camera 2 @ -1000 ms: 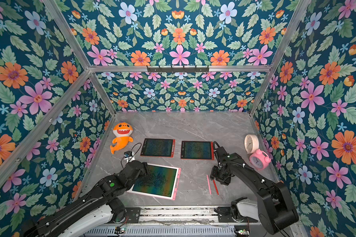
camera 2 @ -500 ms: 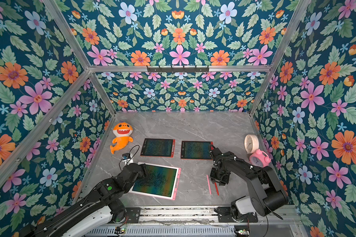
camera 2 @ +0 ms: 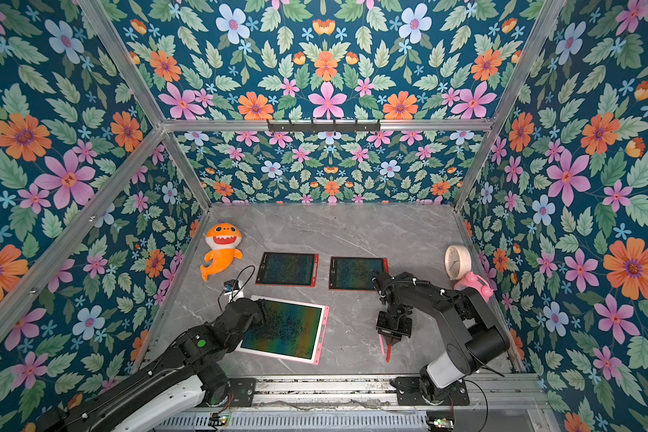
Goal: Place the stylus back onto the writing tablet
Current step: Pick up the stylus from the center of the board, then place the stylus on the writing tablet.
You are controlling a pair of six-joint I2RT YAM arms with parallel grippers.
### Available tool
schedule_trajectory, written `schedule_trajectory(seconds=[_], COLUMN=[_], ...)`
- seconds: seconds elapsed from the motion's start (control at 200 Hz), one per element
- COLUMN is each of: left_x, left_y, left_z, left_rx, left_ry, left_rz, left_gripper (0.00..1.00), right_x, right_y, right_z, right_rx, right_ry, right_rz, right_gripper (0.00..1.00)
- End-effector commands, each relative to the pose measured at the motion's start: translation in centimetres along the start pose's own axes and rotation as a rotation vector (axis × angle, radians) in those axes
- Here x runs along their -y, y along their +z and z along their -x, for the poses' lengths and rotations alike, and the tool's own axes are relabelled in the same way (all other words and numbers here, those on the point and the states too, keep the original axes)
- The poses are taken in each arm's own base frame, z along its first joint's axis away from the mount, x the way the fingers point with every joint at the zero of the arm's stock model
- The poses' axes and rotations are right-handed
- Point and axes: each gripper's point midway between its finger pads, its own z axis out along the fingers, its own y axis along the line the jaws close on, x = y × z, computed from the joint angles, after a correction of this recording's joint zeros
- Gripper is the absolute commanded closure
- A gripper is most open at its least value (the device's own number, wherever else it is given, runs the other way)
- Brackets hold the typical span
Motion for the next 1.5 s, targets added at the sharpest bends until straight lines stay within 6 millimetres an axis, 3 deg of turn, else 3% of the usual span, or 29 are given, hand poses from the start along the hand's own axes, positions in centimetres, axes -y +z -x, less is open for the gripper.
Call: schedule_trajectory(seconds=[0.0, 0.335, 0.705, 0.935, 1.115, 1.275, 1.495], left_x=[0.6, 1.2, 1.3, 1.7, 2.2, 3.2, 3.1], left_y=[0.1, 0.2, 0.1, 0.4, 0.4, 0.4, 2.8], left_z=[0.3, 0.9, 1.4, 1.5, 1.7, 2.4, 4.2], left_rx=[0.010, 0.017, 0.030, 0.026, 0.019, 0.012, -0.122], left_ry=[-0.011, 0.001, -0.017, -0.019, -0.010, 0.018, 0.077], left_rz=[-0.016, -0.019, -0.014, -0.013, -0.018, -0.034, -0.004], left_gripper=[0.35, 0.39, 0.45, 0.46, 0.46, 0.43, 0.38], right_x=[-1.8, -2.2, -1.9, -1.5, -2.9, -5.1, -8.1], right_y=[1.4, -0.8, -8.0, -8.4, -8.9, -10.8, -14.0], right_z=[5.0, 5.4, 4.6, 4.4, 4.5, 5.1, 7.1], right_rx=[0.212, 0.284, 0.499, 0.487, 0.475, 0.471, 0.495], right_ry=[-0.033, -0.071, -0.151, -0.149, -0.168, -0.213, -0.276], right_rz=[0.047, 0.079, 0.155, 0.177, 0.240, 0.301, 0.371], right_gripper=[1.00, 1.00, 1.00, 1.00, 1.00, 1.00, 1.00])
